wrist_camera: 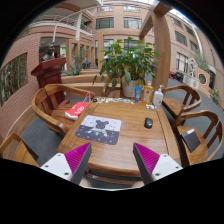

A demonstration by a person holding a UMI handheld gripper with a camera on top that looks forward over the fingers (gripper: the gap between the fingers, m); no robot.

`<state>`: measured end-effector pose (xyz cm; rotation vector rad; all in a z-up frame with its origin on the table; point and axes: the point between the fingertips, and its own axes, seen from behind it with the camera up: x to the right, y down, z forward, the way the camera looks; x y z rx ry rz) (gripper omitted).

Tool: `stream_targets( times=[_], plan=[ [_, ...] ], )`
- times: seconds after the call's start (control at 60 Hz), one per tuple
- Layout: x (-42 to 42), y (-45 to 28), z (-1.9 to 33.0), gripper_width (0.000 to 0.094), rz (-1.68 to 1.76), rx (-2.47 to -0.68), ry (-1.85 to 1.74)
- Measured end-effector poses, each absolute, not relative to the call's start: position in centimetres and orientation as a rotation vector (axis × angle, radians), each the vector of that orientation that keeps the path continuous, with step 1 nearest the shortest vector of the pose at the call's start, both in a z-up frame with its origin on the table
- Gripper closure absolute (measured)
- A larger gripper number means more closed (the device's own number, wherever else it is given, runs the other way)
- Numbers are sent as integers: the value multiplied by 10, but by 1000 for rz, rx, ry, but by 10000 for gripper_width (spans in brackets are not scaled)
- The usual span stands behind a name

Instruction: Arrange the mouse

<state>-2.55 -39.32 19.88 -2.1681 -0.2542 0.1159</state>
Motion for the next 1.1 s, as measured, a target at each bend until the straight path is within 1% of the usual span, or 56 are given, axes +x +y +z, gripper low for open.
stream_targets(
  times=[0.05, 0.1, 0.117, 0.133, 0.267, 0.417, 0.517, 0.633, 0.883, 0.967, 1.033, 1.067, 1.1],
  plan=[
    [-23, -395, 189, 81, 113, -2196, -252],
    [-17, -383, 168, 84, 107, -2225, -245],
    [-18, -394, 170, 84, 105, -2237, -241],
    [-11, -378, 154, 83, 102, -2246, -239],
    [20, -347, 99, 83, 71, -2322, -194],
    [66, -293, 51, 81, 18, -2351, -66],
    [99, -242, 31, 78, -38, -2323, -1],
    [131, -181, 16, 79, -99, -2286, 43],
    [155, -67, -5, 87, -92, -2267, 110],
    [153, -45, -15, 136, -75, -2285, 111],
    [154, -30, -13, 206, -74, -2271, 121],
    [156, -24, -14, 250, -67, -2269, 111],
    [152, -22, -14, 320, -62, -2266, 104]
  ],
)
